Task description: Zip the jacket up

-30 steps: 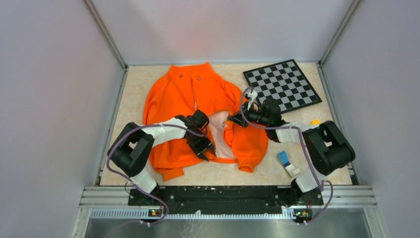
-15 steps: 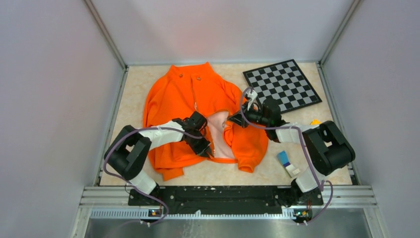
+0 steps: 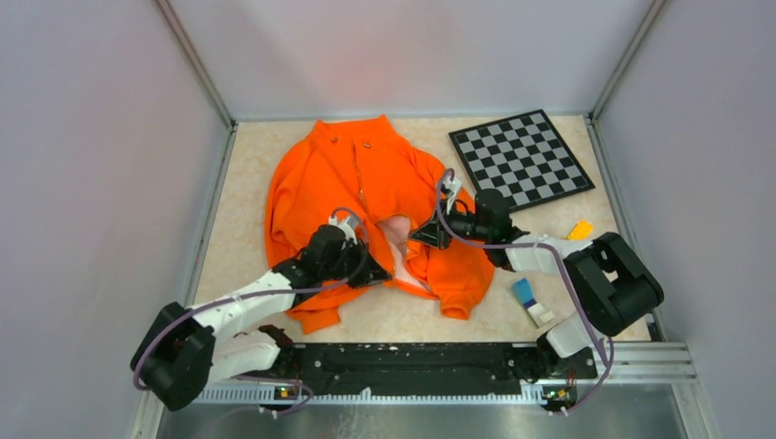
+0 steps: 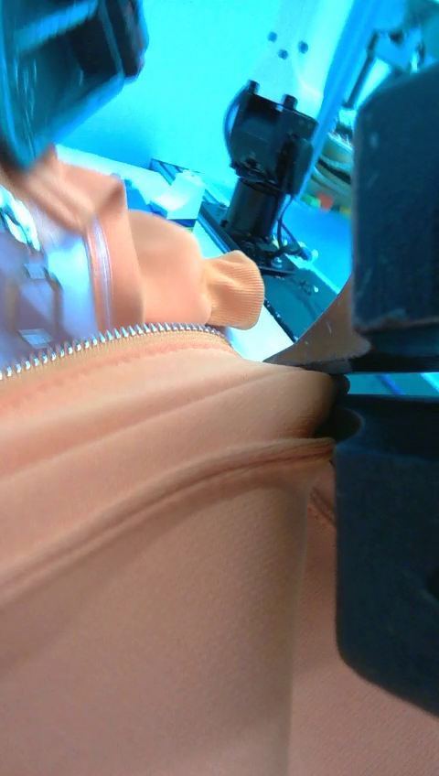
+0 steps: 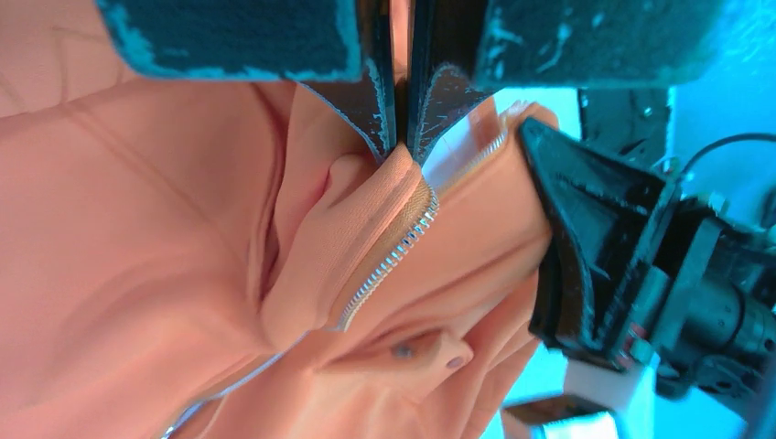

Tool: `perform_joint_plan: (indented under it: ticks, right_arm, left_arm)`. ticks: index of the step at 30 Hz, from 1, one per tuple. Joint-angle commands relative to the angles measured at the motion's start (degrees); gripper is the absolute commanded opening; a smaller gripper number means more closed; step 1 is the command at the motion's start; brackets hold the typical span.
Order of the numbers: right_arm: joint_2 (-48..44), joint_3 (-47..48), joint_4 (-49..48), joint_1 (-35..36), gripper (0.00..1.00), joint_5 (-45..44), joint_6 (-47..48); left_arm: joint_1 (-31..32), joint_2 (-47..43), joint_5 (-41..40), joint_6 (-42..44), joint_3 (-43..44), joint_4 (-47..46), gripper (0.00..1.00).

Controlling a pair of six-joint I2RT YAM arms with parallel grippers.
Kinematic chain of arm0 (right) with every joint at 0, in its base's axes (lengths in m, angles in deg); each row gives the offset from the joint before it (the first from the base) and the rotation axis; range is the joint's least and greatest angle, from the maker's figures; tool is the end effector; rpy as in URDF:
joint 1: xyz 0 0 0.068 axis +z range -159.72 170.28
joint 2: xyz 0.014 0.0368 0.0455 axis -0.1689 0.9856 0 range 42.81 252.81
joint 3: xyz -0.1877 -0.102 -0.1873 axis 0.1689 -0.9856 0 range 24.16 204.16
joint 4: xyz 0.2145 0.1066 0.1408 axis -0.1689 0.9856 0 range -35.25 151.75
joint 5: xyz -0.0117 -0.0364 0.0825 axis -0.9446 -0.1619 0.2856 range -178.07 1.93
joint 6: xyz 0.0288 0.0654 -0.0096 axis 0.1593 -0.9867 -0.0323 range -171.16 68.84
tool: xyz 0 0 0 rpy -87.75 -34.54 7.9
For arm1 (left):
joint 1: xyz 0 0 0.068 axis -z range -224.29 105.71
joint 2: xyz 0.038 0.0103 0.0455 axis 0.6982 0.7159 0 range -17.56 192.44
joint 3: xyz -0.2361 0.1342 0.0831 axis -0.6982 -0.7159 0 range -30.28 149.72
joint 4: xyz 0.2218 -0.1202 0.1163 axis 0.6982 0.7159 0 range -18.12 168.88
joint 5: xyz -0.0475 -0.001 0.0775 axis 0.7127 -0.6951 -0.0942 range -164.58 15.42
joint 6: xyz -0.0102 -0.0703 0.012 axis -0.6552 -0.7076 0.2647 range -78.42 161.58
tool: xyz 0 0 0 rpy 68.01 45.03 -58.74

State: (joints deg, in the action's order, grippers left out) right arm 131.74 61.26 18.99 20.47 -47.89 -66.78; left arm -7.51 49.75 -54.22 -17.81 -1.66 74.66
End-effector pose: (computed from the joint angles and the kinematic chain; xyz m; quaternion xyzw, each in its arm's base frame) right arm 0.2738 0.2038 0.1868 -0.3001 0.7181 0.4726 0.4135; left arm 0.1905 -0.1682 0.1645 -0.1048 0.8941 -0.4086 0.1503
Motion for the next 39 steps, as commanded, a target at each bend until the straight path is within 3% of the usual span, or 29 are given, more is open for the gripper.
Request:
perform_joint_plan:
  ticks: [1,6,9,11,14,16,21,27,29,32,34,36,39]
  right_arm:
    - [-3.6,-3.8,-7.4,1.2,0.0,3.6,-6.9]
    - [-4.1,-7.0,-18.5,2.7,0.0,6.8,-11.2]
    - [-3.3,-7.1,-18.6,2.7,0.0,6.7,-10.2]
    - [-2.1,-6.7,-17.2,2.7,0.0,6.1,-9.1]
    - [-1.4,-6.8,-16.3,2.7,0.0,5.4,-7.6]
    - [-1.4,-7.4,-16.6,2.7,0.0,4.9,-7.1]
    - [-1.3,-7.7,-15.6,2.7,0.0,3.6,-5.7]
    - [-2.5,-8.3,-15.8,2.7,0.0,3.6,-5.7]
    - [-3.2,-8.5,-15.0,2.7,0.0,3.3,-5.2]
    - [-4.0,-8.5,-14.5,2.7,0.0,3.1,-5.0]
    - [-4.3,-8.8,-14.7,2.7,0.0,3.2,-5.0]
    - [-4.5,-9.0,-14.9,2.7,0.0,3.1,-5.0]
    - [-4.3,-8.9,-15.0,2.7,0.0,3.1,-5.3]
  left_arm:
    - [-0.1,-10.2,-0.9,14.6,-4.8,-16.0,0.0]
    - [-0.2,-18.3,-5.6,21.6,-6.5,-14.3,0.0]
    - [-0.2,-20.7,-7.3,21.4,-6.2,-10.0,0.0]
    - [-0.2,-21.0,-7.2,19.7,-5.8,-7.4,0.08]
    - [-0.2,-19.5,-5.1,16.1,-4.3,-3.7,0.1]
    - [-0.2,-17.8,-3.7,14.6,-2.7,-0.7,0.16]
    - [-0.3,-13.9,-1.2,10.4,-1.9,1.9,0.16]
    - [-0.4,-11.0,1.9,6.5,-3.2,-1.3,0.32]
    - [-0.4,-10.9,2.4,5.7,-3.9,-2.3,0.31]
    - [-0.5,-10.1,2.3,5.6,-3.9,-2.3,0.2]
    - [-0.6,-9.0,2.1,5.6,-3.6,-1.5,0.29]
    - [-0.7,-7.9,2.2,5.3,-2.5,0.3,0.47]
    - [-0.6,-6.5,2.9,4.3,-0.7,2.9,0.58]
